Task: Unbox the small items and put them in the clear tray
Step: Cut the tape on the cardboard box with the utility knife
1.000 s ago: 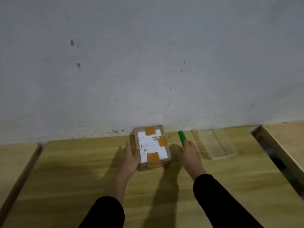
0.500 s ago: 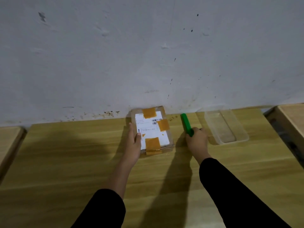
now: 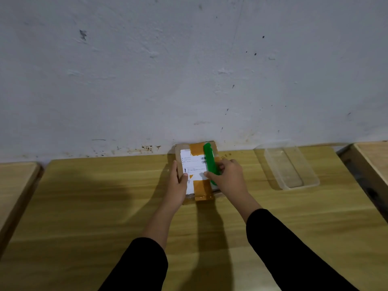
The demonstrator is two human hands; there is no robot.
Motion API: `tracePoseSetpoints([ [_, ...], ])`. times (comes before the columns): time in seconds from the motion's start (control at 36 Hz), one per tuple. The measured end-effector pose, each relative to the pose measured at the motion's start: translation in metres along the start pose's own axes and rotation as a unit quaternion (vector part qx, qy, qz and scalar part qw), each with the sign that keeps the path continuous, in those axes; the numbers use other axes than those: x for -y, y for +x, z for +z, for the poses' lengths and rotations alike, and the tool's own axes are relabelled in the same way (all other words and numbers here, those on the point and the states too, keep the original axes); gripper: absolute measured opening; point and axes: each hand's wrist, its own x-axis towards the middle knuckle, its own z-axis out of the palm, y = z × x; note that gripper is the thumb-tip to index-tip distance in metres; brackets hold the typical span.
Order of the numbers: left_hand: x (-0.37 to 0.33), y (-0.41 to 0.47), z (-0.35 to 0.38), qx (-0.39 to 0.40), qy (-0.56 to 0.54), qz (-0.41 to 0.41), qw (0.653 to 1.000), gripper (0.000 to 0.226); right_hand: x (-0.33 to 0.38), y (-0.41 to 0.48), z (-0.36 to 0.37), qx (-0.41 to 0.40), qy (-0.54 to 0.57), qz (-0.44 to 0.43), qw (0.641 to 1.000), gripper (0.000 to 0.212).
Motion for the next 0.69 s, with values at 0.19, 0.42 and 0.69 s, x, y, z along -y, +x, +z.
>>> tracePoseSetpoints([
  [0.19, -0.006, 0.014, -0.003, 0.023, -0.095, -0.027, 0.995, 0.061, -0.007, 0.019, 0.001, 0.057, 0.206, 0.136, 0.967, 0.042],
  [0.42, 0.001, 0.007, -0.003, 0.054, -0.061, 0.000, 0.997, 0.060, -0.023, 0.007, 0.011, 0.107, 0.312, 0.179, 0.927, 0.039],
  [0.69, 0.037, -0.051, -0.003, 0.047, -0.029, 0.008, 0.998, 0.063, -0.039, -0.072, 0.006, 0.063, 0.301, 0.153, 0.939, 0.041],
])
